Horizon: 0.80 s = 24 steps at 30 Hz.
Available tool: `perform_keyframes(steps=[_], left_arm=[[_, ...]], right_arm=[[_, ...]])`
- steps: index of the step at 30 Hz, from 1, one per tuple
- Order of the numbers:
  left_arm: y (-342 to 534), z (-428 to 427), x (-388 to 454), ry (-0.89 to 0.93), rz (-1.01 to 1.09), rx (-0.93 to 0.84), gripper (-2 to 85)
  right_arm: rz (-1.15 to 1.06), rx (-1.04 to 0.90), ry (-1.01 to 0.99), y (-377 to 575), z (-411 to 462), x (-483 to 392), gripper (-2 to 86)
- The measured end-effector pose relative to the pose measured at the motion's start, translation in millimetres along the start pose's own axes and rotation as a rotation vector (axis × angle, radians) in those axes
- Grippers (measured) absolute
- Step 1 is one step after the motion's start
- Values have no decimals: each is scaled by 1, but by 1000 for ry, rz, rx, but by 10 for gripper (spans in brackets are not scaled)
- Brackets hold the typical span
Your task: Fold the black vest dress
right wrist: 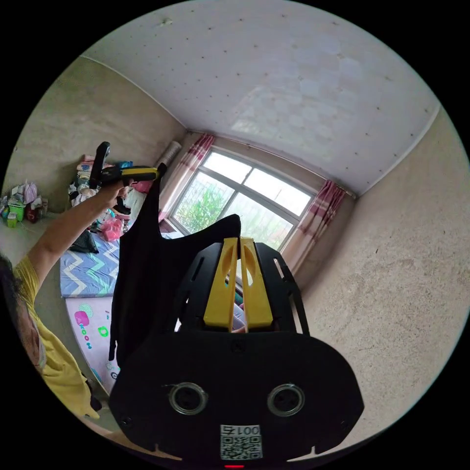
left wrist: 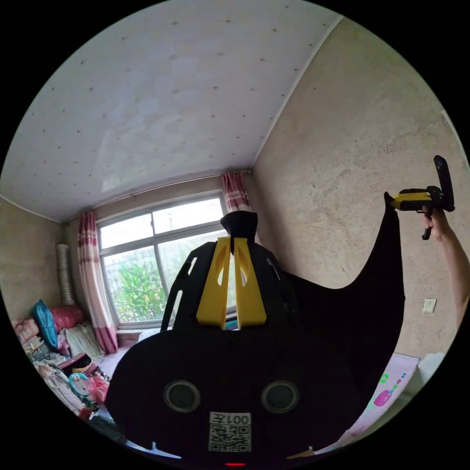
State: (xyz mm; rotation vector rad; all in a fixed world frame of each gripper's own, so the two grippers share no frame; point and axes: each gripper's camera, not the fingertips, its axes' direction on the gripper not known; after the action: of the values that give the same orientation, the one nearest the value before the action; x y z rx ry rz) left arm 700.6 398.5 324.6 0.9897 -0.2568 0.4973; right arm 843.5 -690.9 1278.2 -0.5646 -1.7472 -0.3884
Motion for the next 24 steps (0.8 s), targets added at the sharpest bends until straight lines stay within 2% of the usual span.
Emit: perform_keyframes(steps=[9,16,24], left_arm=[[14,-81,-39,-160,26,-32,-16],[32,-138,-133,-241,16,-13,-16],[50,-136,-250,-371,27,-87,-14]], right_arm=[[-48,83,-143,-57,3,-90,2],[-92,153,-245,-106,18,-175,3],[-62,119,-395,-139,107,-245,2]])
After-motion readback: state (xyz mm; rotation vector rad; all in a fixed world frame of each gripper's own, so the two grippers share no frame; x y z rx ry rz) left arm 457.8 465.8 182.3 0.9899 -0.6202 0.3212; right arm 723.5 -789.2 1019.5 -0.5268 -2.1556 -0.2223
